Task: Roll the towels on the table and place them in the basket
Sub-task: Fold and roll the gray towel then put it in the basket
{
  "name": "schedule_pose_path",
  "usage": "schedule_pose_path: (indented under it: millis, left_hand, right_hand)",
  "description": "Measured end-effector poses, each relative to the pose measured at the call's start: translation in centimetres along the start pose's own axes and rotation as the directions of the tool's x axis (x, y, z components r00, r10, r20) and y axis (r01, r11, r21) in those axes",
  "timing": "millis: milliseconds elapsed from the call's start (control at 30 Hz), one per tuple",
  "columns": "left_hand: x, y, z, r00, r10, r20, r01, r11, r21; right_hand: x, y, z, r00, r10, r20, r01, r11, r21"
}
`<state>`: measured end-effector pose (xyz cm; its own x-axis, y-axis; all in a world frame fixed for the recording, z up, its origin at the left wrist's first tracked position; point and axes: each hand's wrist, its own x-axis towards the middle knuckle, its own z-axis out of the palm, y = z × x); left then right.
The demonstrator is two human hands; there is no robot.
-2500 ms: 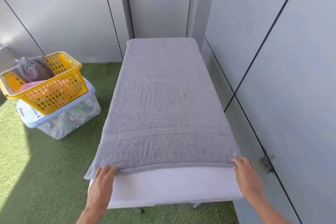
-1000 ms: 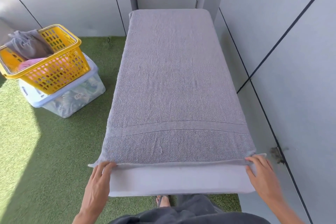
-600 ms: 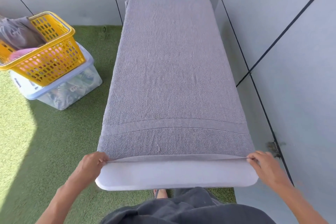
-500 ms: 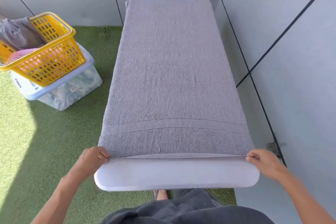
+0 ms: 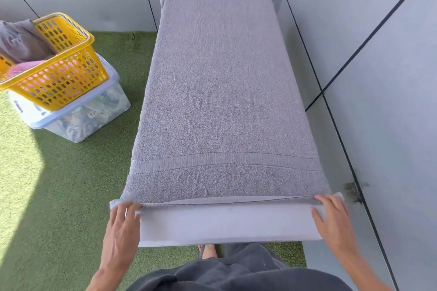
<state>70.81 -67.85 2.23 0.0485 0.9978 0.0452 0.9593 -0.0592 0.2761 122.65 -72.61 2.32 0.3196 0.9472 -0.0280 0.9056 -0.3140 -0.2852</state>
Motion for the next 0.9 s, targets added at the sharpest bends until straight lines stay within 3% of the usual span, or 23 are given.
schedule_pose_path:
  millis: [367,467,567,633,733,900]
  left_hand:
    - [2.3,-1.4,-1.1,0.995,0.084,0.050,-0.085,0.996,0.028]
    - [3.1,-2.3,-2.1,0.984,0.072,0.164,-0.064,0.996,-0.054]
    - [5.5,-2.7,-3.2,0.933,-0.040,0.358,0.113,0.976,-0.185]
    - [7.4,-3.2,-3.6,0.897,-0.069,0.437,0.178,0.961,-0.212]
    - [8.6,-3.8,-3.6,0.922,-0.095,0.375,0.182,0.962,-0.205]
    - [5.0,-1.6,-2.7,0.995,0.019,0.103,-0.012,0.998,-0.068]
  right_hand:
    - [1.8,0.9,-1.2,0.999,-0.021,0.038,0.024,0.998,-0.061]
    - [2.4,1.9,-1.9,0.990,-0.007,0.142,0.014,0.999,-0.044]
    - [4.3,1.4,-3.8,0.943,0.004,0.334,-0.022,0.998,0.052]
    - [5.7,0.7,-4.6,0.920,0.059,0.388,-0.115,0.986,0.122]
    - [6.3,0.1,-4.1,0.945,0.119,0.305,-0.181,0.967,0.182]
    - [2.7,-0.5,-1.9,1.000,0.022,-0.010,-0.022,1.000,0.006]
